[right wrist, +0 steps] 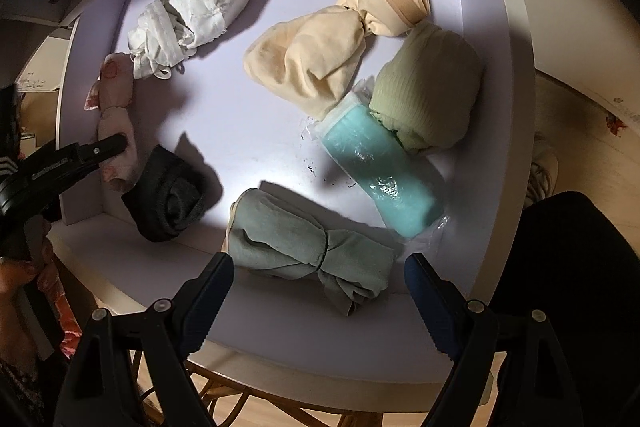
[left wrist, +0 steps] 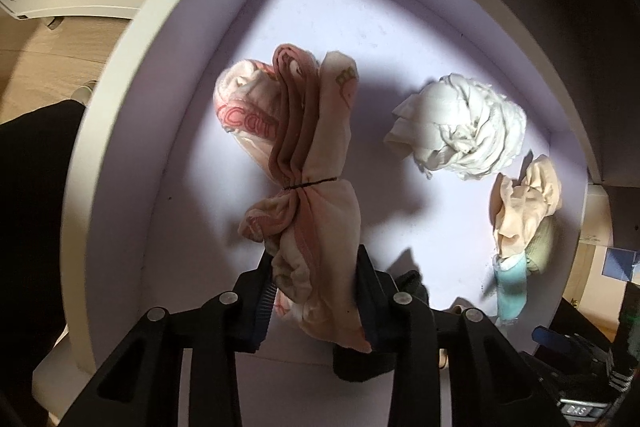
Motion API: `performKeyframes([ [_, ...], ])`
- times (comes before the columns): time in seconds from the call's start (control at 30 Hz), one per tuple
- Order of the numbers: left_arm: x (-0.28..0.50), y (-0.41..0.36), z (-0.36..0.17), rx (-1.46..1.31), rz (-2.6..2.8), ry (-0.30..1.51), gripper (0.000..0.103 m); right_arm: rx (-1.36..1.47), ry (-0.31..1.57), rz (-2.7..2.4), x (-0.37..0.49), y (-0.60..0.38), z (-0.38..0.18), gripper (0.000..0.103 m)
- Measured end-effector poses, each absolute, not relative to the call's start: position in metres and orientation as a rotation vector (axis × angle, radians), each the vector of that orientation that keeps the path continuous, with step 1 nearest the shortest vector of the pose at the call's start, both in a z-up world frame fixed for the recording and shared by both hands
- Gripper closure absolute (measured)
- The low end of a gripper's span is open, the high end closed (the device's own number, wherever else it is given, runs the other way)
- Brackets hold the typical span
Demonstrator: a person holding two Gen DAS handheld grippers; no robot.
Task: Organize soft objects
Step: 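Lift the pink sock bundle with the left gripper toward the gold box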
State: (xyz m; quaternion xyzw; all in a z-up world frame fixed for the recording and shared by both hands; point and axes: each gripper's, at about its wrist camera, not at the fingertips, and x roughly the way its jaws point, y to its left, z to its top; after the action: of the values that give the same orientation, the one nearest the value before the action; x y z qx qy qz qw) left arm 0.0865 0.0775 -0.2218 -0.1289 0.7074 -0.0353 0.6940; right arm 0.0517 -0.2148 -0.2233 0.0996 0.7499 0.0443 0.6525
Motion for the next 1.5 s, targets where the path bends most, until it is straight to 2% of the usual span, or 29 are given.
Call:
performKeyframes([
  [0.33, 0.073, 0.078, -0.193, -0.260, -0.087, 1.551, 0.071, 0.248, 1.687, 0.106, 0.053, -0.218, -0.219, 0.014],
  [0.9, 0.059, 0.083, -0.124, -0.433, -0.240, 1.458, 0.071, 0.267, 1.663, 0.122, 0.056, -0.221, -0.203, 0.014],
  [1.5, 0.021, 0.067, -0.016, -0.333, -0.496, 1.288, 0.071, 0.262, 1.661, 0.122, 0.054, -0.223, -0.202, 0.014],
])
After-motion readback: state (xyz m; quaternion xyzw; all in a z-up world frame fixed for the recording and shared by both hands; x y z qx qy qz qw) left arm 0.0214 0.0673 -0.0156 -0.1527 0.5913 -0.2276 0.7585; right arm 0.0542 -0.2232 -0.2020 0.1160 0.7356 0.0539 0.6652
